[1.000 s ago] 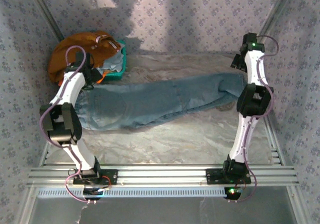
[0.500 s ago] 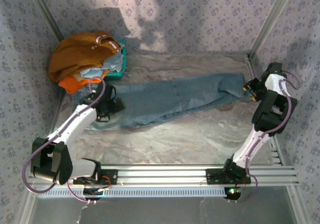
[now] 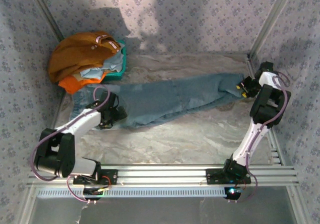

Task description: Fold and stack the trousers

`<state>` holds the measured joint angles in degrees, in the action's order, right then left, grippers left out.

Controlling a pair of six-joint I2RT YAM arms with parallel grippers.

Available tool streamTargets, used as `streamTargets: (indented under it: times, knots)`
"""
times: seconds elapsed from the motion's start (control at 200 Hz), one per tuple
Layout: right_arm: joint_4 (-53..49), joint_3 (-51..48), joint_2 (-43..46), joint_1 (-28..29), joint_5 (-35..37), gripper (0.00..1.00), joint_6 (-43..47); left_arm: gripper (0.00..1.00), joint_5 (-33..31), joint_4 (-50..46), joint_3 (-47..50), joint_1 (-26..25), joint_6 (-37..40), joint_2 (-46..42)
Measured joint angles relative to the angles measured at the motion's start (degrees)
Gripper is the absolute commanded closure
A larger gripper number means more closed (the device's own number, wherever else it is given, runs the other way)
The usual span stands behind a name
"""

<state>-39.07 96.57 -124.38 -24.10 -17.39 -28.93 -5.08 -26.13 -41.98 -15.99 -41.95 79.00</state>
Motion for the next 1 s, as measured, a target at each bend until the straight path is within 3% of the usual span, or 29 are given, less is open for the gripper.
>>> streamTargets:
  times: [0.12,0.205,0.41,0.625,0.809,0.854,0.929,1.004]
  knots:
    - [-0.7,1.0,-0.5,0.1,0.8,0.97,-0.6,0.34,1.0,2.4,1.1,2.1,0.8,1.6]
    - [-0.9,1.3,-0.5,0.1,2.1,1.00,-0.7,0.42,1.7,3.5,1.7,3.2,0.9,1.8]
    - [-3.6,3.7,-0.4,0.4,5.7,0.99,-0.4,0.42,2.4,4.1,1.8,3.5,1.0,1.8]
    - [-7.1,13.0,-0.4,0.1,8.6,0.96,-0.2,0.41,2.9,4.1,1.7,3.5,1.2,1.7]
    - [-10.6,19.8,-2.6,-0.4,9.3,0.90,0.3,0.39,3.9,4.0,1.7,3.5,1.8,1.3]
    - [-10.9,19.8,-3.1,-0.6,9.6,0.81,0.5,0.37,4.0,4.0,1.6,3.5,1.9,1.3]
    - [-11.2,19.8,-4.4,-1.0,10.6,0.74,0.6,0.35,4.1,3.8,1.4,3.5,2.1,1.2]
    - [-11.4,19.8,-5.4,-1.9,11.6,0.59,0.7,0.30,4.2,3.5,1.1,3.5,2.3,1.0]
